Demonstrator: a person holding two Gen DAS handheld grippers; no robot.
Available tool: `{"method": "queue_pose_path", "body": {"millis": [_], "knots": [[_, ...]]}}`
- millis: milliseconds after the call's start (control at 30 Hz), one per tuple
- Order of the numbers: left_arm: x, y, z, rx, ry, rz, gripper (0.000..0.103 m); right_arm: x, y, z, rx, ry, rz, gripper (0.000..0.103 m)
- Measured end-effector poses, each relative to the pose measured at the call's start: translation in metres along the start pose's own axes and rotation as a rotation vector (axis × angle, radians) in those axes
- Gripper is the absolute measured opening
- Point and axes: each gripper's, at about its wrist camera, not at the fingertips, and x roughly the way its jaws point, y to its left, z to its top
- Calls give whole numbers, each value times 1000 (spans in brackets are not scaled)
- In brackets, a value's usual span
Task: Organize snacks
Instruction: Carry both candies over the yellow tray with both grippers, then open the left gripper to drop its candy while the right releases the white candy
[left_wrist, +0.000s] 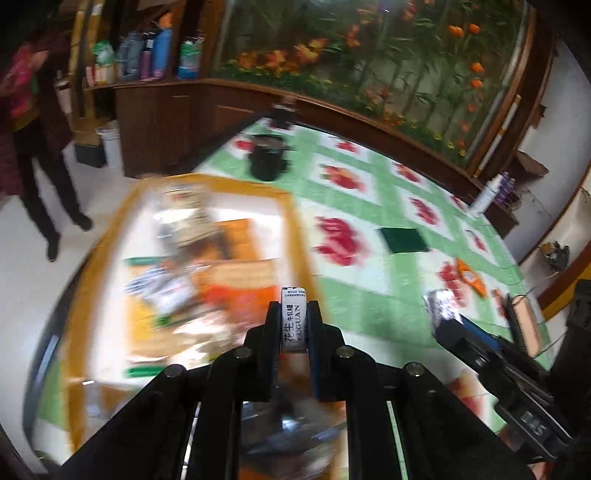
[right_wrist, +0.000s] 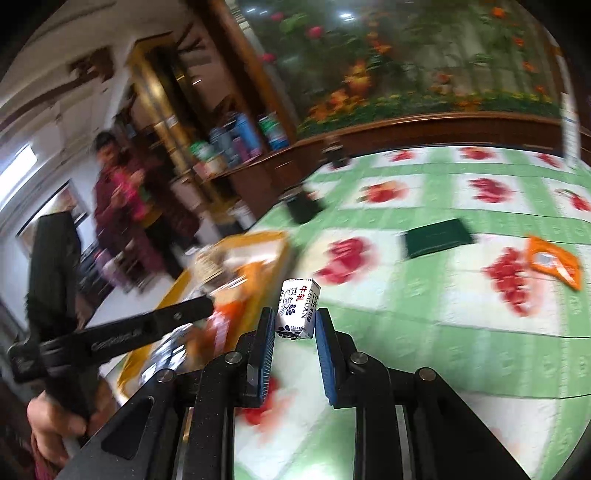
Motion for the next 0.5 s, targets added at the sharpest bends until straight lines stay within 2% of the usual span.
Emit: {"method": "queue_pose_path", "body": {"millis": [167, 233, 367, 500], "knots": [[-4, 41, -12, -39, -17, 59, 13, 22, 51, -22, -112, 76, 71, 25], [-3, 54, -15, -60, -17, 57, 13, 33, 67, -30, -139, 105, 83, 25], [-5, 66, -16, -64, -39, 70, 13, 57, 85, -38, -173, 141, 43, 25], [-2, 73, -17, -62, -39, 77, 13, 76, 94, -32, -174, 147, 27, 25]]}}
